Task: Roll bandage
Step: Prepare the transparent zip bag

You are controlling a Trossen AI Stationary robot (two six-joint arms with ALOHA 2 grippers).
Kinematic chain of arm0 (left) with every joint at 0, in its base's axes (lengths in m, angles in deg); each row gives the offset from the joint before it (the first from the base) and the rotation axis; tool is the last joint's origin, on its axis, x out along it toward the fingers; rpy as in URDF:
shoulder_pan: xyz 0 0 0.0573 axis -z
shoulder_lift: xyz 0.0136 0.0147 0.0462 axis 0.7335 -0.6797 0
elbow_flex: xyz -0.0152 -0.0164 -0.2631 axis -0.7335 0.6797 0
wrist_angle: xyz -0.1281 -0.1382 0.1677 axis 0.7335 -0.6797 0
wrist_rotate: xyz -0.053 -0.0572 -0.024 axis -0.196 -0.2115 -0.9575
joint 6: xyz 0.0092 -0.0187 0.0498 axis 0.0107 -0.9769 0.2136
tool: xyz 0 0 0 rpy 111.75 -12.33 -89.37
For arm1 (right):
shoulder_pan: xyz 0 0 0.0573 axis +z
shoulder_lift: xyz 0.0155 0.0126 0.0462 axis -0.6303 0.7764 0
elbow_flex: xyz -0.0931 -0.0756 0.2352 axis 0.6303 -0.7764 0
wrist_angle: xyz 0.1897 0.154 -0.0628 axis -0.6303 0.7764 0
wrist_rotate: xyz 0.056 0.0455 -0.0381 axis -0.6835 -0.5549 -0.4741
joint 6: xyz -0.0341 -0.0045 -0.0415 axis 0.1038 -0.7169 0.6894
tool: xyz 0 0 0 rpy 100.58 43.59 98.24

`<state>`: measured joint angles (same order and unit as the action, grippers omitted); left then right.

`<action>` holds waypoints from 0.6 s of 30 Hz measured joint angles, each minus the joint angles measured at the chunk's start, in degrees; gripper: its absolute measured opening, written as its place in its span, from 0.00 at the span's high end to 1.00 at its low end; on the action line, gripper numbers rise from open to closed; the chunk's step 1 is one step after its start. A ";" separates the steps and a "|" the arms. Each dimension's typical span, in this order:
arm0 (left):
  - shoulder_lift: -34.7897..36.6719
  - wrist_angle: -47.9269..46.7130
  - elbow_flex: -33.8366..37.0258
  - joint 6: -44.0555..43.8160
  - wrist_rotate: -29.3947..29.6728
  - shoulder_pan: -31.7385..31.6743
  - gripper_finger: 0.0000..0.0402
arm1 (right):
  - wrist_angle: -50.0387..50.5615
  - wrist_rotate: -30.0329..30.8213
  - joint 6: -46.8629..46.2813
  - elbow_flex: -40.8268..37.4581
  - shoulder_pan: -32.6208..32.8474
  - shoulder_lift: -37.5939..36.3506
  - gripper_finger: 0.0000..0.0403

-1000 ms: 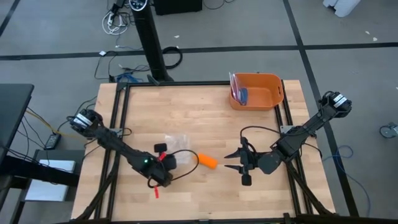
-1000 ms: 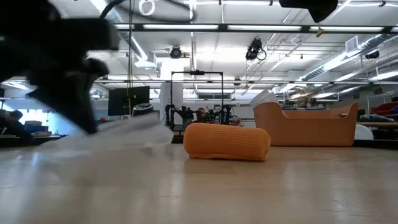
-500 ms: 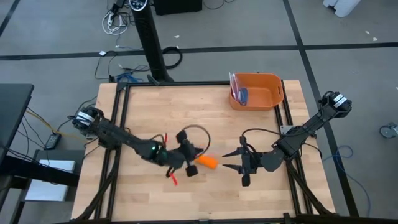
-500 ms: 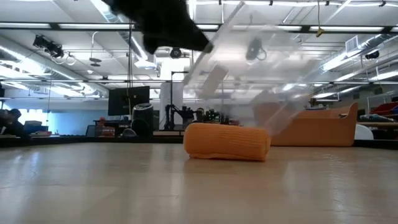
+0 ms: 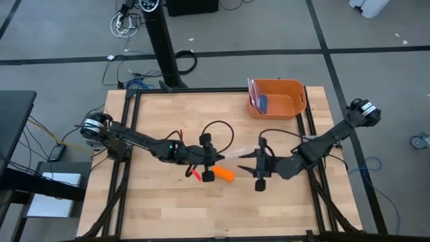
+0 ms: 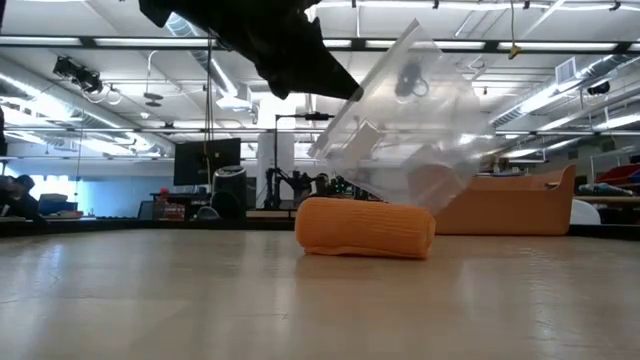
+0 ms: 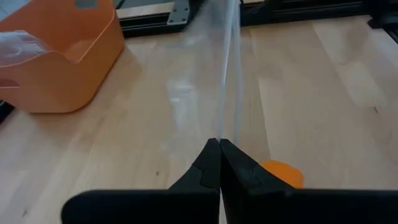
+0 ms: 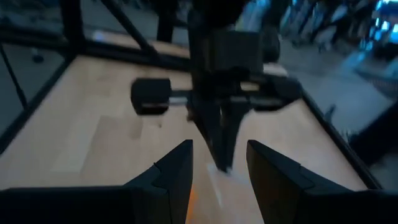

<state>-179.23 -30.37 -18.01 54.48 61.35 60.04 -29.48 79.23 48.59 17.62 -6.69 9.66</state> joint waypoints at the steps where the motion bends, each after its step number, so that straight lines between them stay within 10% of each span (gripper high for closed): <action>1: 0.00 -0.02 0.00 0.00 0.02 0.17 1.00 | 3.46 -0.06 -1.48 1.35 -0.29 0.05 0.62; 18: 0.00 1.02 -0.72 -0.02 -0.66 0.77 1.00 | 17.68 -13.96 -11.52 5.31 -8.03 0.33 0.68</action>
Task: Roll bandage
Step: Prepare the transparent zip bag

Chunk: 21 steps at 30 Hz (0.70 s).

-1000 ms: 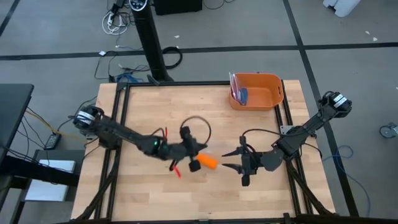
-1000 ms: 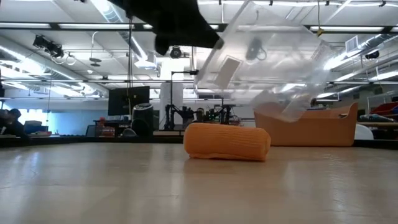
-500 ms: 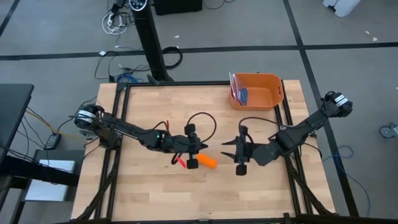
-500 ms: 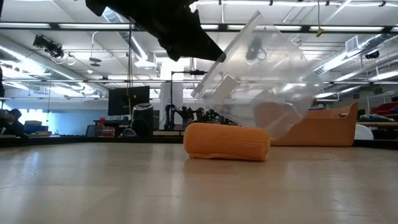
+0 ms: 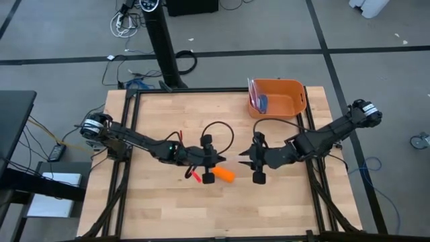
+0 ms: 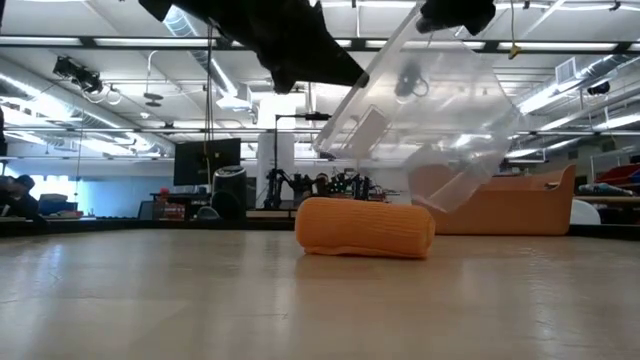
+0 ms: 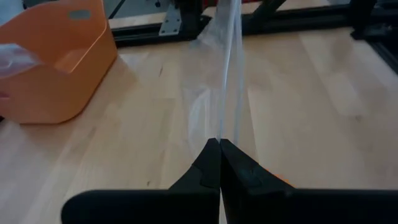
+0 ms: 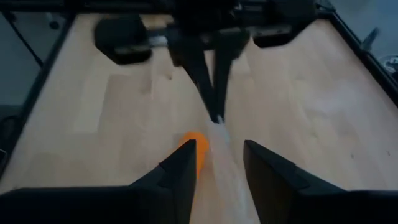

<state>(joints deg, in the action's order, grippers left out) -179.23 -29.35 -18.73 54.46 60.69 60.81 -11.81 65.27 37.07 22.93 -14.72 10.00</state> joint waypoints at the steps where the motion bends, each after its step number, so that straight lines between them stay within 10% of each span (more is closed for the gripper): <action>1: 0.00 0.02 -0.30 -0.02 -0.20 0.00 1.00 | 0.26 -0.10 -0.03 0.00 -0.32 0.02 0.71; 7: 0.00 -0.30 -1.38 0.46 -0.42 0.00 1.00 | -0.51 0.13 2.14 0.00 -0.58 0.02 0.97; 21: 5.45 -5.04 -1.33 0.73 9.05 2.74 0.81 | -0.11 1.63 4.10 0.00 1.45 -0.38 1.00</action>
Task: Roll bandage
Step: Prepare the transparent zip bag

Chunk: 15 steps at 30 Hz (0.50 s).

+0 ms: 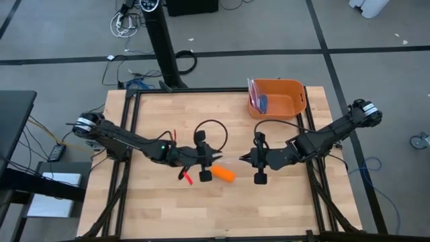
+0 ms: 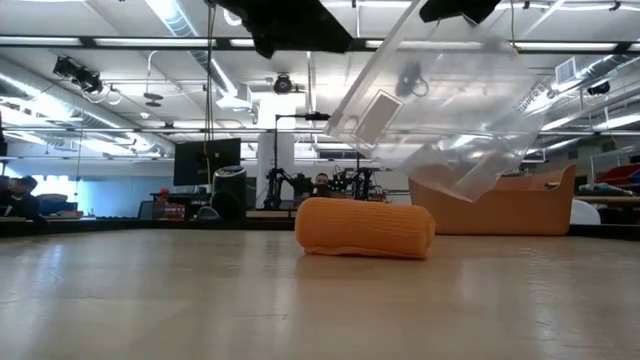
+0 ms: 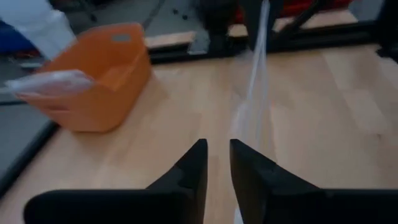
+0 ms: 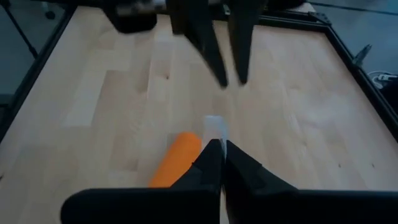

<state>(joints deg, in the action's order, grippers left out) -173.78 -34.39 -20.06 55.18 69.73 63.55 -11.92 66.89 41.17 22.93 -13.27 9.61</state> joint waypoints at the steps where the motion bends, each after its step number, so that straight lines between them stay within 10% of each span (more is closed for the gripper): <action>1: 0.83 -0.47 0.05 0.14 1.43 0.61 0.80 | 0.03 0.01 0.01 0.00 0.02 -0.02 1.00; 8: 6.77 7.83 6.74 3.88 6.05 5.08 0.75 | -2.49 0.53 0.81 -1.78 0.04 -0.12 1.00; 15: 8.26 46.72 24.72 13.31 2.65 6.90 0.74 | -16.02 1.85 6.26 -4.25 -0.09 -0.64 1.00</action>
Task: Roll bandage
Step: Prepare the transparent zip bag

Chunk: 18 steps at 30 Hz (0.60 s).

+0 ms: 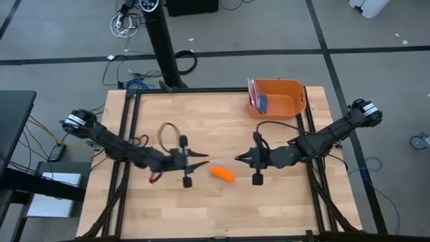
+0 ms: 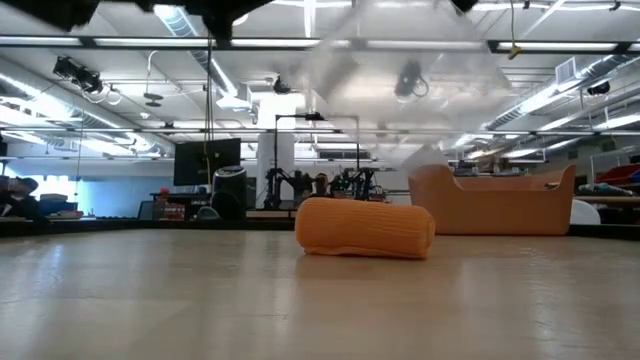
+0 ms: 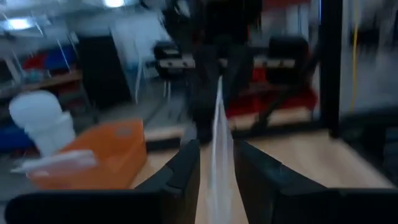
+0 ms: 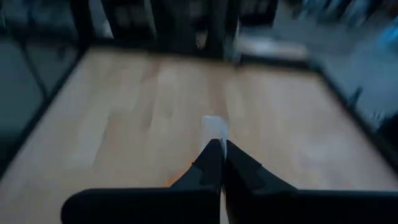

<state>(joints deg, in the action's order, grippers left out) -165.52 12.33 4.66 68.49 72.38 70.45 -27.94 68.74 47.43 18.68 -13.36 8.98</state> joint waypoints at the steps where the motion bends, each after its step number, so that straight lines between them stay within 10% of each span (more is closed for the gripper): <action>1: 0.02 6.01 2.74 0.06 -0.43 0.00 0.74 | -3.26 1.13 1.11 -0.34 0.10 -0.04 1.00; 7: 0.11 35.15 16.78 0.05 -5.27 0.93 0.74 | -15.26 6.28 7.69 -1.60 3.29 -0.12 1.00; 18: 0.25 35.14 14.72 0.17 -9.00 2.00 0.72 | -31.06 8.58 18.27 -1.65 7.71 0.06 1.00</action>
<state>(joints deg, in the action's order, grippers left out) -165.27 47.48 19.38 68.66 63.38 72.45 -59.00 77.32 65.70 17.03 -5.65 9.04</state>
